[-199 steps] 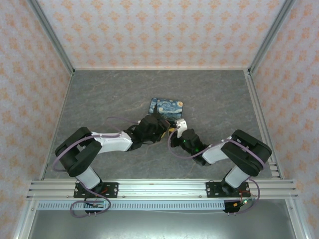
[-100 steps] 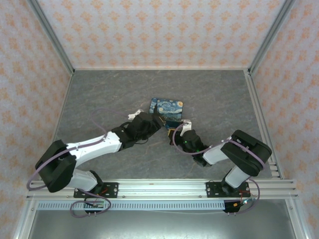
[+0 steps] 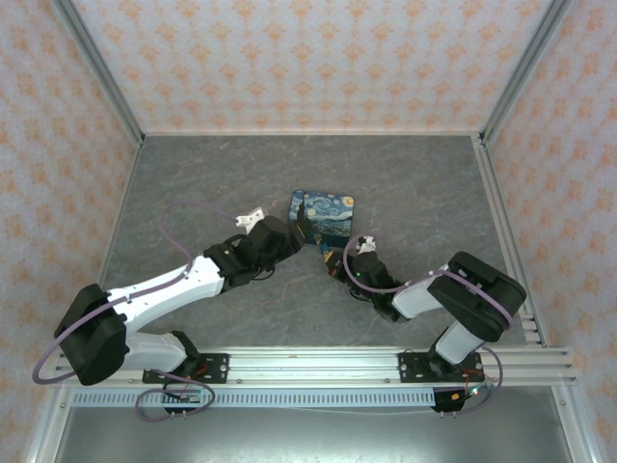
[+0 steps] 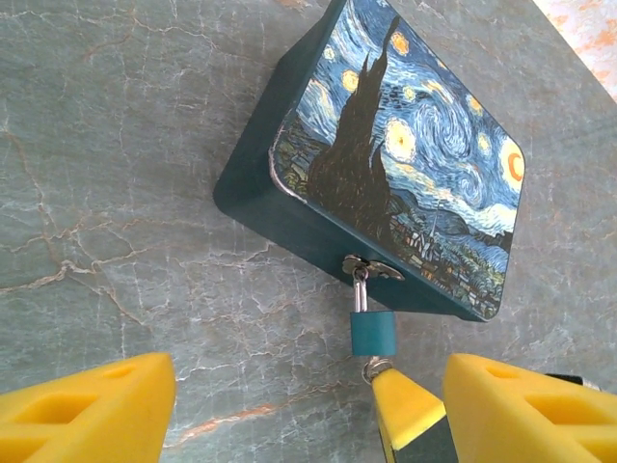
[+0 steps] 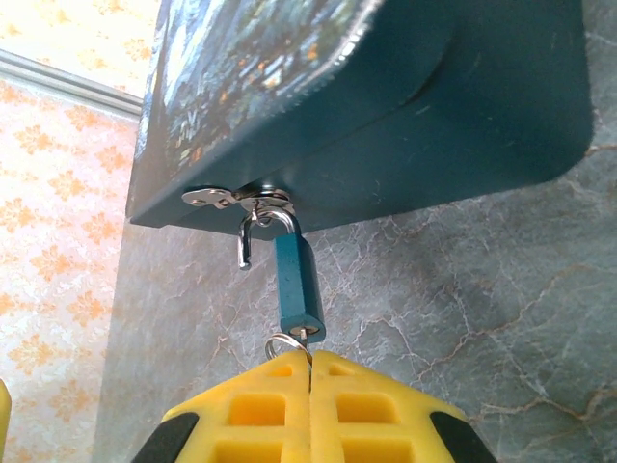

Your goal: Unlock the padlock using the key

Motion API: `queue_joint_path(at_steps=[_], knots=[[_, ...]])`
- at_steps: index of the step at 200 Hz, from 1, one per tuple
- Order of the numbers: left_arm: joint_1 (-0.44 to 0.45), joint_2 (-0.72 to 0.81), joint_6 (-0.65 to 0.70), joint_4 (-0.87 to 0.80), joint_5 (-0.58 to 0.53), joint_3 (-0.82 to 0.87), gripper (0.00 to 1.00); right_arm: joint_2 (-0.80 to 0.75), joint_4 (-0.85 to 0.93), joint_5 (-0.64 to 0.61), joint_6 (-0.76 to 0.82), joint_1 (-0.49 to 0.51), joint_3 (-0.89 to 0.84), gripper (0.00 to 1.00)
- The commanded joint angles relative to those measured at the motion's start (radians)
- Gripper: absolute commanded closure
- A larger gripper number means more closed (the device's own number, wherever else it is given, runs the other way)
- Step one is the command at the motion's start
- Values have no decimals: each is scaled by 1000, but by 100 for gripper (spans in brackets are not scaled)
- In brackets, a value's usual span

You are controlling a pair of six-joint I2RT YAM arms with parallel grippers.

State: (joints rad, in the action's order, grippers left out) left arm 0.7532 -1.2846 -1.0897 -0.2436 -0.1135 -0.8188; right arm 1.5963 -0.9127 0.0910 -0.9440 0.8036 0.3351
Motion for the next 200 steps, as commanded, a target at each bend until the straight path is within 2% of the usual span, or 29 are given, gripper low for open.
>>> queue_joint_path(at_steps=[1,49,98,168,186,200], knots=[[3,-5,31,-47,-29,-41,24,7,33,25,-68,-12,27,97],[-85,-54,107,-70,117,-100,21,-66,179,-18,-23,-18,25,77],[-202,-126,231,-108,202,-175,16,-258,386,-74,109,-36,16,51],[-338,-353,365,-13,413,-296,14,-483,423,101,246,-101,-40,7],[-347,-421,384,-18,449,-346,15,-480,418,129,259,-103,-41,1],[-348,-464,389,-19,438,-369,15,-459,395,152,256,-104,-41,0]])
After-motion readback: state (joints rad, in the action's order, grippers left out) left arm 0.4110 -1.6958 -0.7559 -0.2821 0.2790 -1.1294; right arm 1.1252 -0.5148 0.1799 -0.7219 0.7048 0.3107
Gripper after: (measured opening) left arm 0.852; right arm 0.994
